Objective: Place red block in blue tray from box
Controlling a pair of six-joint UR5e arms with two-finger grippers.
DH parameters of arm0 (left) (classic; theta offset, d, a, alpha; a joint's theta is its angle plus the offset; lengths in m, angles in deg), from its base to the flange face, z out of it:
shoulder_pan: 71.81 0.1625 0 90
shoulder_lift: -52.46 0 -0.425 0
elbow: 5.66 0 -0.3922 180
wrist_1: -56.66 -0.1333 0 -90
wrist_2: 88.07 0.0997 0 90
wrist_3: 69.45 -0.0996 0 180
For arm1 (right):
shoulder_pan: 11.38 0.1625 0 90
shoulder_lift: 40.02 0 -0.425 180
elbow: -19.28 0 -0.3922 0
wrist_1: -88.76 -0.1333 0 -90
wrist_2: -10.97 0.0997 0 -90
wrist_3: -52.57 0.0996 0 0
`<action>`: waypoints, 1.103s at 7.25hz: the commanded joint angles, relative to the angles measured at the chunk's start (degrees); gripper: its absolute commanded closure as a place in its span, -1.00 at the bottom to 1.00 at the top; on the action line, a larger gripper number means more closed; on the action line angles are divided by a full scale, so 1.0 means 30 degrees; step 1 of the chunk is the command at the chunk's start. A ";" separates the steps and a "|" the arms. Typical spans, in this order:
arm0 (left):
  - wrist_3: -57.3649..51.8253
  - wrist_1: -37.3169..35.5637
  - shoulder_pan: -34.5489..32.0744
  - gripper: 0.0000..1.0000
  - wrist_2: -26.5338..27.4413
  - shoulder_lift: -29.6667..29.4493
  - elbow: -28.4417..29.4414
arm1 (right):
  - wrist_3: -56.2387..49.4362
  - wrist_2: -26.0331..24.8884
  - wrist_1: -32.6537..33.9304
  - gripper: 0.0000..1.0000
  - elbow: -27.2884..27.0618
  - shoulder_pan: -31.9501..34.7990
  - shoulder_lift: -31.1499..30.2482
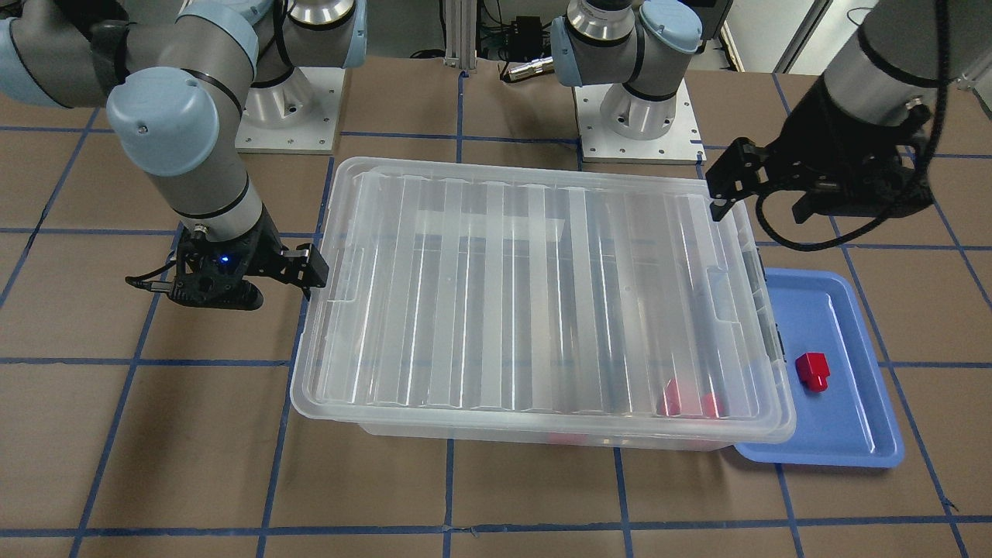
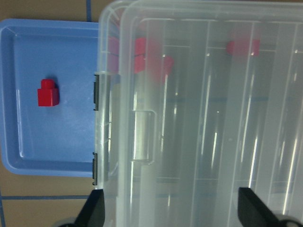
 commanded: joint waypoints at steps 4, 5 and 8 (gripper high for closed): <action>0.1572 -0.0058 -0.1730 -1.00 0.0187 0.2008 -0.3101 | 0.1254 -0.0258 -0.7621 -1.00 0.7055 0.1180 -0.0517; 0.1601 -0.0029 -0.1848 -1.00 0.0419 0.2185 -0.3220 | 0.1089 -0.0259 -0.8127 -1.00 0.7245 0.1419 -0.0575; 0.1513 -0.0146 -0.1849 -1.00 0.0802 0.1924 -0.3044 | 0.0736 -0.0259 -0.6766 -1.00 0.6107 0.1363 -0.1191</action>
